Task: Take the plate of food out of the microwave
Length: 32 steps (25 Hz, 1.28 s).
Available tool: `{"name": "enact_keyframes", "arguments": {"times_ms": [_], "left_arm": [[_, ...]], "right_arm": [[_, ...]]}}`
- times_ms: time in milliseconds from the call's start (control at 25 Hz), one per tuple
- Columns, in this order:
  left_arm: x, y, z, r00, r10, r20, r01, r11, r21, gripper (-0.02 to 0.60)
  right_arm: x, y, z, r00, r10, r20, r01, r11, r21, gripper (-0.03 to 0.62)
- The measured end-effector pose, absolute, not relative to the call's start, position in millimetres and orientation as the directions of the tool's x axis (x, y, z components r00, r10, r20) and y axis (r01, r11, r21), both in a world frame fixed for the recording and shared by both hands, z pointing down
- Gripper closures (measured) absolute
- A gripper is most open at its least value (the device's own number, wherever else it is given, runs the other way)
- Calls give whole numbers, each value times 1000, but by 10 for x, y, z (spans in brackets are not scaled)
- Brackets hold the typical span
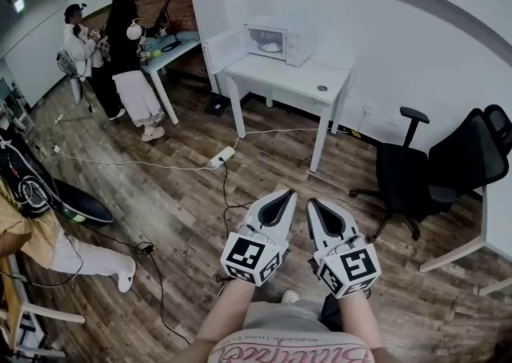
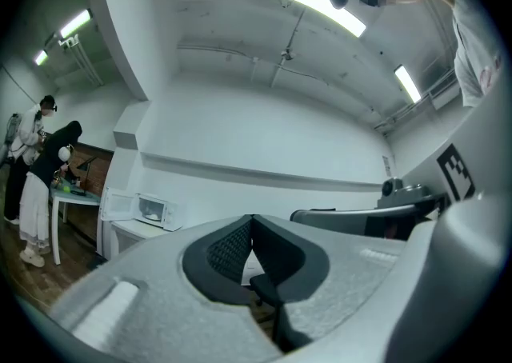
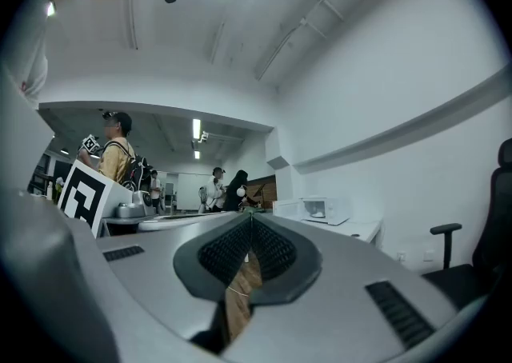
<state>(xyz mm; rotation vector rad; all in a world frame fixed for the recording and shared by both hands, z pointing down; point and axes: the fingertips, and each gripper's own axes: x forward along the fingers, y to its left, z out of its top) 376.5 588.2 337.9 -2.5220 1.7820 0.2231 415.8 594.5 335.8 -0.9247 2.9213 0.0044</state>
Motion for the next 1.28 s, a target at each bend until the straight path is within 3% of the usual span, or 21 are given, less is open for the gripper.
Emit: {"name": "enact_keyframes", "arguments": {"times_ms": [280, 680, 1280], "left_arm": [[3948, 5648, 3478, 291, -944, -155, -954, -298, 24, 575], [3926, 5537, 3471, 289, -946, -147, -952, -300, 58, 575], [3429, 5140, 3483, 235, -962, -137, -969, -243, 45, 575]], "right_arm": [[4305, 5701, 3562, -844, -536, -19, -536, 844, -22, 580], [4308, 5541, 3526, -866, -493, -80, -485, 868, -106, 580], [3999, 5150, 3493, -860, -498, -108, -487, 866, -112, 580]]}}
